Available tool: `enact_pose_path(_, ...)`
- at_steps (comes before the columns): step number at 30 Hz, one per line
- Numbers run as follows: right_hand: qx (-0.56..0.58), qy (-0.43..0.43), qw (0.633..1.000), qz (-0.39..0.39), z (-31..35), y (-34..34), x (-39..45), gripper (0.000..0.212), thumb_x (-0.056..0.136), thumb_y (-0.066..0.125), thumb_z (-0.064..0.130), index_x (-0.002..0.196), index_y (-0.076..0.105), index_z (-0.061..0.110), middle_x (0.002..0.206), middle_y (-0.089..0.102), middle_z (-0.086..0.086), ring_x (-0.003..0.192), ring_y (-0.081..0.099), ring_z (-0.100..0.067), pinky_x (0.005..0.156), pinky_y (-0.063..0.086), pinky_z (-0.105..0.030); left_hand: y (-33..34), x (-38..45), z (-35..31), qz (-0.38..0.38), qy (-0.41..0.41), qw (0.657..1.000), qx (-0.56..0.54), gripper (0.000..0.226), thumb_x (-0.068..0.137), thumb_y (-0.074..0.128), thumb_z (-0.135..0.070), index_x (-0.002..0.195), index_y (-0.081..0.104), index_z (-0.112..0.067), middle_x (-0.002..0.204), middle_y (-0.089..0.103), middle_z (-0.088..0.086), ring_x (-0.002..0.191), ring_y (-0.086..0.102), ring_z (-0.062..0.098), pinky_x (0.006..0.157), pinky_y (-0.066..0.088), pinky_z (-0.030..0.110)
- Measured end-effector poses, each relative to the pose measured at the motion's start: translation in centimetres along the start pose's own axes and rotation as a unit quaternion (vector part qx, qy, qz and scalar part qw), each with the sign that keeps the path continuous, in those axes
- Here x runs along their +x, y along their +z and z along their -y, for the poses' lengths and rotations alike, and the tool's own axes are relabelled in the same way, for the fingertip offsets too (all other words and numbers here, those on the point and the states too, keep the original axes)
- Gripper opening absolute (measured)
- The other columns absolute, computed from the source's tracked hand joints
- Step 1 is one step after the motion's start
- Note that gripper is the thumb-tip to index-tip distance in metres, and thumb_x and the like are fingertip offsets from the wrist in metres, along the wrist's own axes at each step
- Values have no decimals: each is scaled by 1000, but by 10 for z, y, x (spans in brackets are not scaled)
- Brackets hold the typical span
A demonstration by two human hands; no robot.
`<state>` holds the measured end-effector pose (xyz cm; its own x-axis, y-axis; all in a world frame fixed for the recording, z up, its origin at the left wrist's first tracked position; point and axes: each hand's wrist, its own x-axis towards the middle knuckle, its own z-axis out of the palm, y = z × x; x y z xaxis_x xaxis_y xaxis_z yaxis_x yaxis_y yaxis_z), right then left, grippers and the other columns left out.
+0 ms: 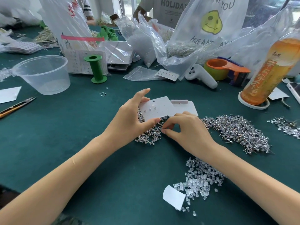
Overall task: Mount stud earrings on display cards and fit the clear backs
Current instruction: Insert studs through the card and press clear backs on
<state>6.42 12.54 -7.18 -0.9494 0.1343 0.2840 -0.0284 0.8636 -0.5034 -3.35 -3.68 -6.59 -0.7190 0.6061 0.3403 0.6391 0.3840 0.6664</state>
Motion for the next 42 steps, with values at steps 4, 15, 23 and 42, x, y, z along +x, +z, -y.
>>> enact_pose_path(4, 29, -2, 999, -27, 1, -11, -7, 6, 81, 73, 22, 81, 72, 27, 67, 55, 25, 74, 44, 2, 69, 31, -20, 0, -1, 0, 7, 0, 1000, -4, 82, 72, 79, -36, 140, 34, -29, 121, 58, -4, 110, 53, 7, 89, 31, 0)
enact_pose_path(15, 70, -16, 990, -124, 3, -31, -9, 15, 78, 76, 4, 78, 72, 18, 74, 56, 38, 67, 48, -4, 63, 35, -4, 9, -14, -11, 86, 46, 995, -22, 84, 72, 78, -42, 140, 29, -42, 123, 57, -17, 113, 49, -6, 96, 31, 5)
enact_pose_path(23, 48, -19, 991, -123, 3, -30, -10, 13, 76, 78, 6, 77, 73, 18, 62, 41, 20, 64, 45, -1, 64, 34, -4, 7, -15, -13, 80, 59, 994, -34, 83, 72, 79, -38, 139, 31, -39, 121, 58, -15, 111, 50, -6, 96, 33, 6)
enact_pose_path(42, 316, 264, 910, 56, -4, -52, -6, 53, 56, 69, 60, 95, 69, 25, 54, 62, 17, 46, 43, -5, 53, 35, -20, 4, -15, -19, 60, 57, 993, -83, 86, 67, 79, -42, 137, 30, -45, 120, 60, -18, 115, 52, -4, 100, 35, 11)
